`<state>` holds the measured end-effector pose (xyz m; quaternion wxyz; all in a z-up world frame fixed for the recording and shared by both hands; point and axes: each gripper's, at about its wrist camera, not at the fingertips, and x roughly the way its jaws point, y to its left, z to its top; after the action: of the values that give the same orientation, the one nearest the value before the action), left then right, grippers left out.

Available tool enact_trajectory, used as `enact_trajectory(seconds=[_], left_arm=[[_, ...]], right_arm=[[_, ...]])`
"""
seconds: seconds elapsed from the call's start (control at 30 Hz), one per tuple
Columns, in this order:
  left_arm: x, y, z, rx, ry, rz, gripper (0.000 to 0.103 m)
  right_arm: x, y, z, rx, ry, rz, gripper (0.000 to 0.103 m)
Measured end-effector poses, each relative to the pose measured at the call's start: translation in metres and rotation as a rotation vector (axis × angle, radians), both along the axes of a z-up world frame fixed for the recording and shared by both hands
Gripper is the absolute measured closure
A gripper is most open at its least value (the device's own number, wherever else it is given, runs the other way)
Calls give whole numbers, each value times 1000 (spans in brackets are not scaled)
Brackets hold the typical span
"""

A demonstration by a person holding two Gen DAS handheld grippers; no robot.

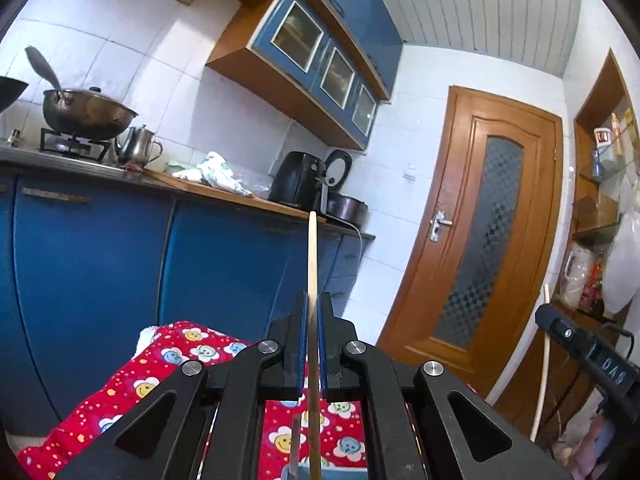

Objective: Organize utensils
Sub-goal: 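Carry both wooden chopsticks over the blue box and release them inside with both tools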

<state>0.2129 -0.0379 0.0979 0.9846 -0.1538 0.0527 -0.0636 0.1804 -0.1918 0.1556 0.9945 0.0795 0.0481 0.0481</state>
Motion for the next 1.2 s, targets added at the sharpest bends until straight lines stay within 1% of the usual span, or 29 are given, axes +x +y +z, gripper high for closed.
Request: enact_trajectory(seconds=[0.17, 0.27, 0.43, 0.73, 0.93, 1.07, 1.2], left_arm=[[0, 0, -4, -28, -18, 17, 98], [-1, 1, -12, -38, -16, 31, 98], [-5, 4, -24, -52, 14, 28, 98], [-23, -2, -23, 19, 32, 14, 98], [-36, -2, -28, 37, 53, -5, 98], [-46, 0, -27, 45, 45, -6, 98], [-51, 2, -20, 43, 38, -28, 98]], right_arm=[[6, 4, -9, -43, -10, -19, 97], [6, 6, -18, -55, 8, -13, 97], [1, 5, -27, -58, 50, 4, 97], [-9, 3, -29, -48, 123, 31, 97], [-20, 7, -32, -73, 157, 42, 97], [-26, 7, -36, -60, 179, 48, 97], [-32, 5, -36, -58, 182, 42, 97]])
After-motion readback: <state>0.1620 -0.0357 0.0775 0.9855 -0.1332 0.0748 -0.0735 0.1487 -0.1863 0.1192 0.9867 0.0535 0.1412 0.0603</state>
